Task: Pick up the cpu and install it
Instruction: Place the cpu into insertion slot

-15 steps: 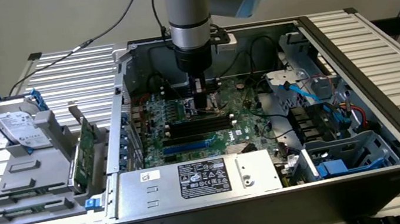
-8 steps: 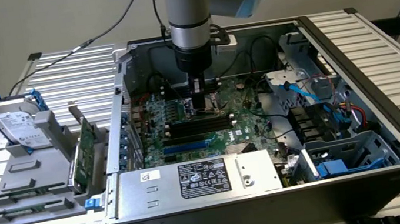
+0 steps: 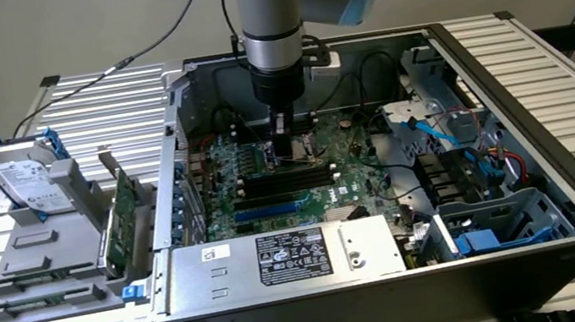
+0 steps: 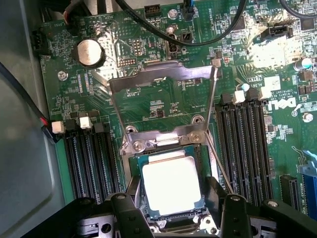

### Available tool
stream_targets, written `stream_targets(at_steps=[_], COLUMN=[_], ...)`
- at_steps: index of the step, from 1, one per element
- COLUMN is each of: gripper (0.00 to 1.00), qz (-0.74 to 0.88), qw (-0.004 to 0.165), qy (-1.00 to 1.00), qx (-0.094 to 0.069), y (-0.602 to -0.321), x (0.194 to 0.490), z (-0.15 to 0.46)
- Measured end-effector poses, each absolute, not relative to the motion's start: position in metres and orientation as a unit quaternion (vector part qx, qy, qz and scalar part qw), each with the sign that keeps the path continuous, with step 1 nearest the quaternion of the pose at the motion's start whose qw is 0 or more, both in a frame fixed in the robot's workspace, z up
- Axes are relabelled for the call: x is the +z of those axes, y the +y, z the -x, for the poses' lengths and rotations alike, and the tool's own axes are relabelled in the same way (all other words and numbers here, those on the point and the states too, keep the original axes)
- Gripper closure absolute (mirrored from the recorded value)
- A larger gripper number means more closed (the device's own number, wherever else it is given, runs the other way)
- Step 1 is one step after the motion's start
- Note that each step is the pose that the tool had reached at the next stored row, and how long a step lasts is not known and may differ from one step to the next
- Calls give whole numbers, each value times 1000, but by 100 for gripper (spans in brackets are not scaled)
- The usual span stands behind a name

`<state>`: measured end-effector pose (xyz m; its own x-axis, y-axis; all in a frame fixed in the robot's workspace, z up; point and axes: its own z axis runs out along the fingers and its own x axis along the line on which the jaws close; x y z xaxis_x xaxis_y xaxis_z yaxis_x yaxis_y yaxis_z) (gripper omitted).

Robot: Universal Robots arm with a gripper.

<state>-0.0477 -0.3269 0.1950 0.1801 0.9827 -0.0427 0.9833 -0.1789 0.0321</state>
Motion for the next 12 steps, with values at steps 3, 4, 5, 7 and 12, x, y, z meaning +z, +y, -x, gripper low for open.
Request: stream_targets(at_steps=[3,4,5,7,12], gripper=[37,37,37,37,37], qz=[-776,-778,-780,-781,-785], qw=[26,26,26,26,27], qy=[630,627,626,624,619], qx=[-7,-7,-6,-7,-7], y=[-327,-327,-327,-326,-326], x=[195,195,195,195,195], z=[48,48,48,48,49])
